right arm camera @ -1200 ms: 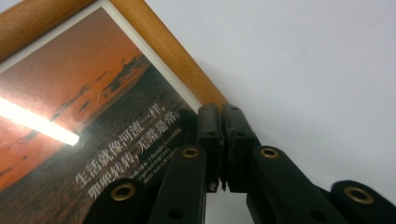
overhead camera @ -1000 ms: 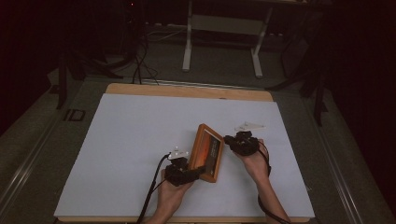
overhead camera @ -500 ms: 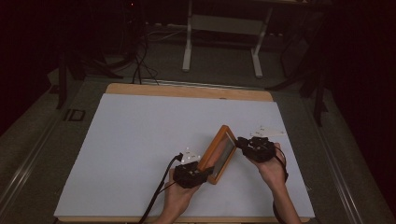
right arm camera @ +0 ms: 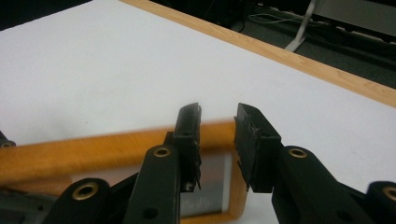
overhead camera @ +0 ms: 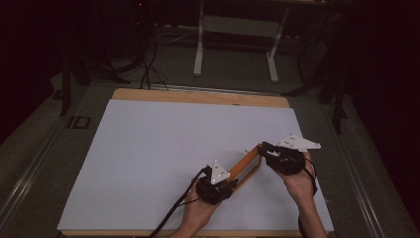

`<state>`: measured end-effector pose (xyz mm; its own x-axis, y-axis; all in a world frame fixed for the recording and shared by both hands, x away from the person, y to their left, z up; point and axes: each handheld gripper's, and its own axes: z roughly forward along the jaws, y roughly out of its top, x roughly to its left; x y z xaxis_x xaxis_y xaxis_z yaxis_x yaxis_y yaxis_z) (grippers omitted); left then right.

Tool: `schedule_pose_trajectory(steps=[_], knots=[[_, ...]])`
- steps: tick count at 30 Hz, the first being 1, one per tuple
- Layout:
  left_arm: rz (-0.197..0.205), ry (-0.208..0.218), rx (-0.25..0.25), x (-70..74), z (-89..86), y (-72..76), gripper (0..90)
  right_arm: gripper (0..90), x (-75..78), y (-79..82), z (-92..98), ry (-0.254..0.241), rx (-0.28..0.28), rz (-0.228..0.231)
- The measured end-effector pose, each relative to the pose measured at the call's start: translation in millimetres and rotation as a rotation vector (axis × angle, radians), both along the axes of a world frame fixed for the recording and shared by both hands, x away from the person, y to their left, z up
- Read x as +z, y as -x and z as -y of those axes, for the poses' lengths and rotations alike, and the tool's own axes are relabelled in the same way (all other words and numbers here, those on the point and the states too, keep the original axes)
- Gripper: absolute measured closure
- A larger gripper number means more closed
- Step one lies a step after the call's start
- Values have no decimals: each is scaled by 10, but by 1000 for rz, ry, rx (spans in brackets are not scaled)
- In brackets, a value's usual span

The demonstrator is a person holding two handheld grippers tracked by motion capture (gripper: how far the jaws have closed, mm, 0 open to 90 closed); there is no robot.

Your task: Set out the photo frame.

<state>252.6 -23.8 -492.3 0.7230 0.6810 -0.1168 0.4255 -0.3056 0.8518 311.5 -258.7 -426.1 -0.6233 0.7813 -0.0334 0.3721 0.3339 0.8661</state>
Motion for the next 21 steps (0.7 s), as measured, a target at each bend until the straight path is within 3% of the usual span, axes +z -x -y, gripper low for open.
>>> schedule_pose_trajectory(steps=[3,10,12,13,17,21], knots=[[16,-3,-20,-8,-22,16,691,718,-37,17,5,-6,-4,-1],[2,46,-43,-37,-62,-11,685,748,-119,28,32,-4,-1,-15],[-21,78,-50,-64,-68,-17,665,779,-118,17,34,-5,2,-22],[-51,87,-63,-108,-68,-30,643,788,-118,15,32,-5,2,-24],[-109,67,-60,-300,-27,-30,547,796,-127,25,32,-10,6,-23],[-98,34,-50,-379,28,-6,559,797,-140,31,58,-23,10,-18]])
